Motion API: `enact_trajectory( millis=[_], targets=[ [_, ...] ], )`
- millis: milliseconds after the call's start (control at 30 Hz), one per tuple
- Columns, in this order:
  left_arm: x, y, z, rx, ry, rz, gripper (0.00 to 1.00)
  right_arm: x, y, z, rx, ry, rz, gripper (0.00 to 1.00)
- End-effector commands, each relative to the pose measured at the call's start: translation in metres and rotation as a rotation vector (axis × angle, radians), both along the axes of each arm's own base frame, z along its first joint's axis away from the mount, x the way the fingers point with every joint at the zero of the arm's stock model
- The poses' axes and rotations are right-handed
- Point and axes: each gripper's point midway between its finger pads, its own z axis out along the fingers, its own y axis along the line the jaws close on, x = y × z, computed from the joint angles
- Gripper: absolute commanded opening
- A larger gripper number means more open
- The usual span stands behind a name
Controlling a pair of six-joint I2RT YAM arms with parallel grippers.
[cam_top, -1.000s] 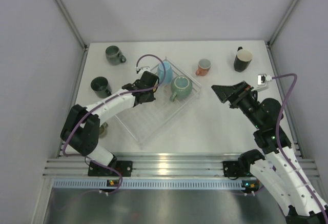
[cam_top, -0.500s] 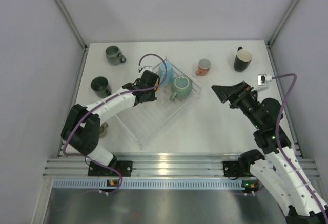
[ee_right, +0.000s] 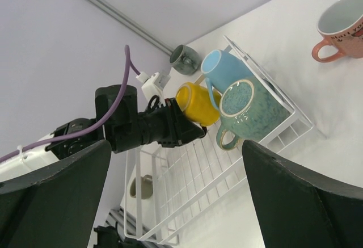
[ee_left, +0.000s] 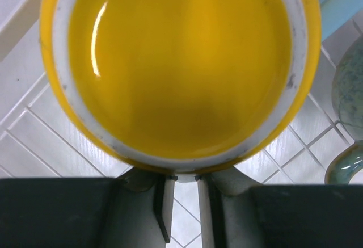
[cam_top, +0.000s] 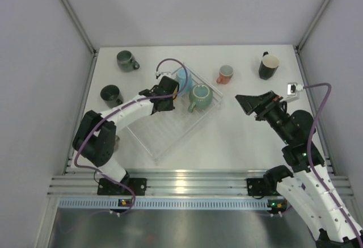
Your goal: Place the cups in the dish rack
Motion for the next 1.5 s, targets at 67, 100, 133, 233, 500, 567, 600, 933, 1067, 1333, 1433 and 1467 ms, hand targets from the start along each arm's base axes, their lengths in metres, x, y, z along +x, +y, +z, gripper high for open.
enact_trajectory(
  millis=[67, 100, 133, 233, 500, 567, 600, 933, 1067, 1333, 1433, 1467],
  targets=[
    [0.029, -0.01, 0.037, -0.048, -0.134, 0.009, 0.33, -0.004, -0.007, 0.03, 0.0, -0.081, -0.027, 0.99],
    [0.028, -0.009, 0.037, -0.046, -0.133, 0.01, 0.36, -0.004, -0.007, 0.029, -0.003, -0.078, -0.029, 0.99],
    [0.027, -0.008, 0.038, -0.049, -0.135, 0.011, 0.38, -0.004, -0.007, 0.029, -0.002, -0.077, -0.027, 0.99],
    [0.022, -0.004, 0.039, -0.041, -0.124, 0.018, 0.41, -0.001, -0.007, 0.026, -0.012, -0.055, -0.032, 0.99],
    [0.013, 0.008, 0.056, -0.035, -0.145, 0.055, 0.44, 0.022, -0.012, 0.01, -0.077, 0.054, -0.095, 0.99],
    [0.011, 0.013, 0.065, -0.033, -0.162, 0.069, 0.45, 0.035, -0.016, 0.006, -0.146, 0.088, -0.131, 0.99],
    [0.011, 0.014, 0.068, -0.034, -0.169, 0.072, 0.45, 0.04, -0.019, 0.003, -0.176, 0.103, -0.149, 1.0],
    [-0.005, -0.003, 0.132, -0.173, -0.262, -0.08, 0.46, 0.129, -0.104, -0.004, -0.48, 0.233, -0.473, 0.99],
    [-0.02, -0.02, 0.153, -0.268, -0.268, -0.193, 0.46, 0.163, -0.143, -0.027, -0.522, 0.349, -0.523, 0.97],
    [-0.049, -0.042, 0.185, -0.453, -0.293, -0.306, 0.47, 0.212, -0.219, -0.07, -0.499, 0.499, -0.622, 0.8],
    [-0.052, -0.044, 0.191, -0.475, -0.305, -0.321, 0.48, 0.229, -0.227, -0.083, -0.471, 0.539, -0.63, 0.75],
    [-0.053, -0.045, 0.192, -0.482, -0.303, -0.329, 0.48, 0.236, -0.228, -0.089, -0.449, 0.561, -0.628, 0.73]
  ],
)
